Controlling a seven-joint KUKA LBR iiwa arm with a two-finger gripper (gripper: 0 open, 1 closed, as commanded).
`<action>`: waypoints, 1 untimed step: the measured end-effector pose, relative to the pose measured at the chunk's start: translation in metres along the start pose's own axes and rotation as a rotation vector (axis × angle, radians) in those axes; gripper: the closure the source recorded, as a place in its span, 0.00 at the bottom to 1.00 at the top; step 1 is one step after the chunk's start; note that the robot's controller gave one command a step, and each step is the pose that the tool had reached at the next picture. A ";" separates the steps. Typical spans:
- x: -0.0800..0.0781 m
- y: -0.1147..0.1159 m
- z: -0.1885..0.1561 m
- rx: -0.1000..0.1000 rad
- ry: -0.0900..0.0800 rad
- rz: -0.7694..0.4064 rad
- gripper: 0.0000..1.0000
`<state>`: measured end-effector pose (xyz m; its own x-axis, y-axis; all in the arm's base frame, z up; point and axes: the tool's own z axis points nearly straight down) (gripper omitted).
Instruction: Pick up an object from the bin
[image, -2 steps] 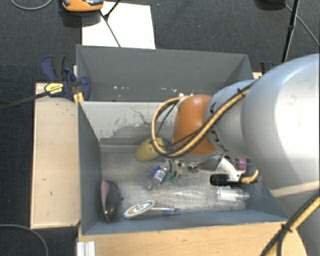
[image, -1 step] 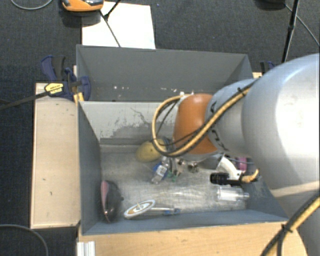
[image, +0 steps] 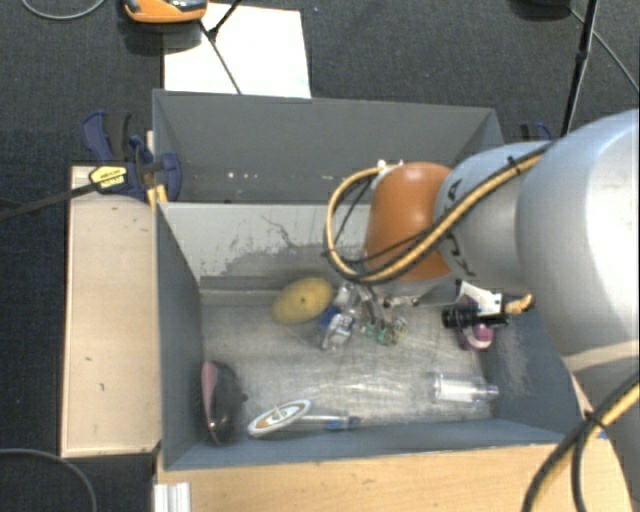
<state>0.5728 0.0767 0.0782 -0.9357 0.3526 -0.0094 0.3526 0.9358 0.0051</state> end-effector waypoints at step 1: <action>-0.007 0.018 -0.096 -0.001 0.000 -0.016 1.00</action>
Offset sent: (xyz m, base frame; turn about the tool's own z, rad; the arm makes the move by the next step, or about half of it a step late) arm 0.0089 0.0132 0.0905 -0.0116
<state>0.5845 0.0907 0.1743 -0.9411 0.3380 -0.0096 0.3379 0.9411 0.0058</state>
